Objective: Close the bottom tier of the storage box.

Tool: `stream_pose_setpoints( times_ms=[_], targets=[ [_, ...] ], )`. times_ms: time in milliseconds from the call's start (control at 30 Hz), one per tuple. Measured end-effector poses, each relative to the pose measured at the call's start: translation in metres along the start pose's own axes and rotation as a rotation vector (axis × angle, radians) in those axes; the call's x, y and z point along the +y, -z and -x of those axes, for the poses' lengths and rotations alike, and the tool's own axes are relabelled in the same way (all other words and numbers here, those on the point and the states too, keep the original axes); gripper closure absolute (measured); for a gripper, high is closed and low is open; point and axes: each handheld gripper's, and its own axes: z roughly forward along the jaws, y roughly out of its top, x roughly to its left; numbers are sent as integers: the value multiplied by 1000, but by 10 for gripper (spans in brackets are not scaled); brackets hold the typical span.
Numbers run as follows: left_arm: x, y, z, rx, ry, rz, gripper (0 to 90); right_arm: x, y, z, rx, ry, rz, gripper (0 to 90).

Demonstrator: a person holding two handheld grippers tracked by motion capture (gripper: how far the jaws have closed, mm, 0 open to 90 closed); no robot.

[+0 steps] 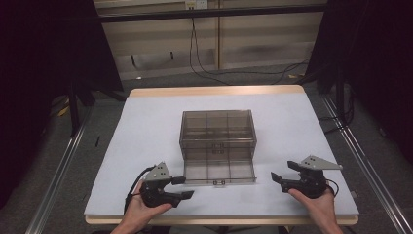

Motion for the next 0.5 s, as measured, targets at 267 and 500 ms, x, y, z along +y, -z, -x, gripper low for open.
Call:
stream_pose_setpoints(
  times_ms=[267, 500],
  targets=[
    [2, -4, 6, -44, -40, -31, 681, 1, -5, -5, 19, 30, -14, 220],
    [3, -14, 18, -90, -90, -71, 802, 2, -6, -6, 30, 32, -20, 221]
  ],
)
